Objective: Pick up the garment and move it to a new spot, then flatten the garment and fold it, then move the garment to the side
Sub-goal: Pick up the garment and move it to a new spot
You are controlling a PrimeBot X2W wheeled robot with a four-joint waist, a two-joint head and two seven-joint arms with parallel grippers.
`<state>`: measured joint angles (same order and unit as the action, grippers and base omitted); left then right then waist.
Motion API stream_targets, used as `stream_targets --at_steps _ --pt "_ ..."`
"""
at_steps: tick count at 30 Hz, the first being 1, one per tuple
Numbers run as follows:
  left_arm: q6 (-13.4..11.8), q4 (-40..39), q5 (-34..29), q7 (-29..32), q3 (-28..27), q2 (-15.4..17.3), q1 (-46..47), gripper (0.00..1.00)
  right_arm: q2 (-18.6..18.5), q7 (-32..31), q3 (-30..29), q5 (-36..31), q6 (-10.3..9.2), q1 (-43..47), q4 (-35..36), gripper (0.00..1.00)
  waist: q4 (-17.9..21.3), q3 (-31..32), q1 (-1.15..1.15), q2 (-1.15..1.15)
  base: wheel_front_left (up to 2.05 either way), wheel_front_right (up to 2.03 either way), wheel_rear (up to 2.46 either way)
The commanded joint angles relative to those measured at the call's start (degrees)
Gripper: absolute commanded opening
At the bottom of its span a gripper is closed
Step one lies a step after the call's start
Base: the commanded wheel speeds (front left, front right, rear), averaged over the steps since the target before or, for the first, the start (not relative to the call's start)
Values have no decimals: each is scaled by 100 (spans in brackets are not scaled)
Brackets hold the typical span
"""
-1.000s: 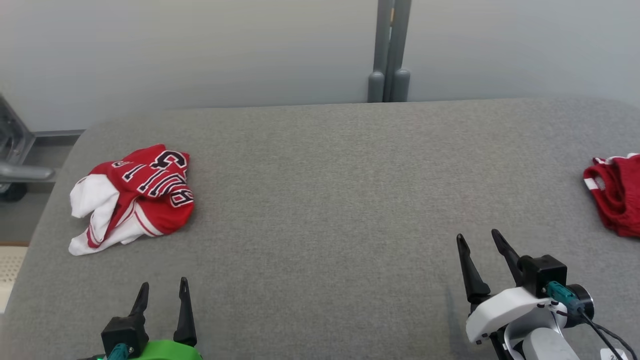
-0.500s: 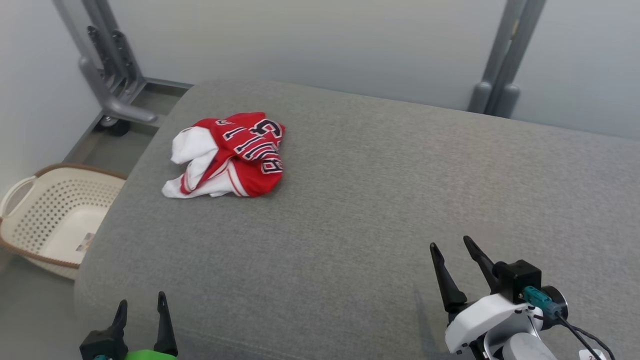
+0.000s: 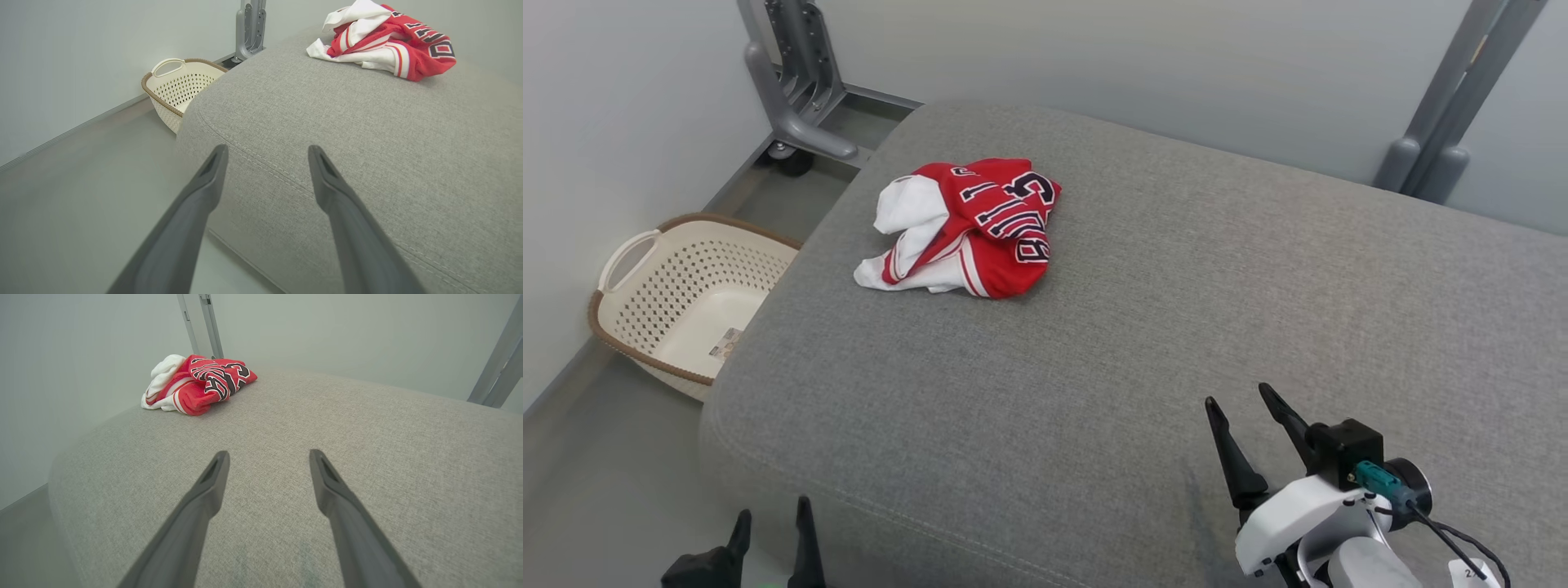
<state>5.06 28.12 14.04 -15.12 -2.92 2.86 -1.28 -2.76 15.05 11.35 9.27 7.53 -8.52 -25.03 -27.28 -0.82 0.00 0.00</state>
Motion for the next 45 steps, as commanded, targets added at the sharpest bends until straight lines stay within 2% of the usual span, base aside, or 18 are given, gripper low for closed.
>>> stream_targets --at_steps 1,8,12,17,22,31,37,43,44,45 --pt "49 66 -51 -3 69 9 196 100 -37 18 -23 -61 -8 -58 -26 100 322 -228 0 0 0 0 0" --pt "212 763 -21 -3 355 113 1088 100 -127 18 -71 -137 -8 -210 -15 100 774 -612 0 0 0 0 0" --pt "246 1169 221 -3 813 322 1984 100 -176 18 -29 -112 -8 -350 -1 100 1021 -864 0 0 0 0 0" --pt "245 1661 660 104 1416 870 3169 100 -198 17 75 -80 -8 -537 27 100 1355 -1164 0 0 0 0 0" --pt "246 2082 1072 539 1788 1422 4113 100 -246 18 120 -72 -8 -740 98 100 1707 -1504 0 0 0 0 0" --pt "247 2517 2129 1391 2291 2345 4717 100 -290 18 200 -90 -8 -1031 358 100 2323 -2112 0 0 0 0 0" --pt "247 2957 2632 1732 2251 2524 4742 100 -309 18 147 -47 -8 -1096 465 100 2596 -2295 0 0 0 0 0" --pt "238 3525 2921 1889 2144 2378 4689 100 -322 18 80 -31 -9 -1102 478 100 2798 -2374 0 0 0 0 0" --pt "226 3598 2952 1887 2129 2316 4674 85 -318 18 70 -24 -8 -1099 472 100 2813 -2375 0 0 0 0 0" --pt "227 3674 2957 1907 2154 2245 4642 20 -313 18 61 -25 -8 -1093 465 100 2829 -2368 0 0 0 0 0"
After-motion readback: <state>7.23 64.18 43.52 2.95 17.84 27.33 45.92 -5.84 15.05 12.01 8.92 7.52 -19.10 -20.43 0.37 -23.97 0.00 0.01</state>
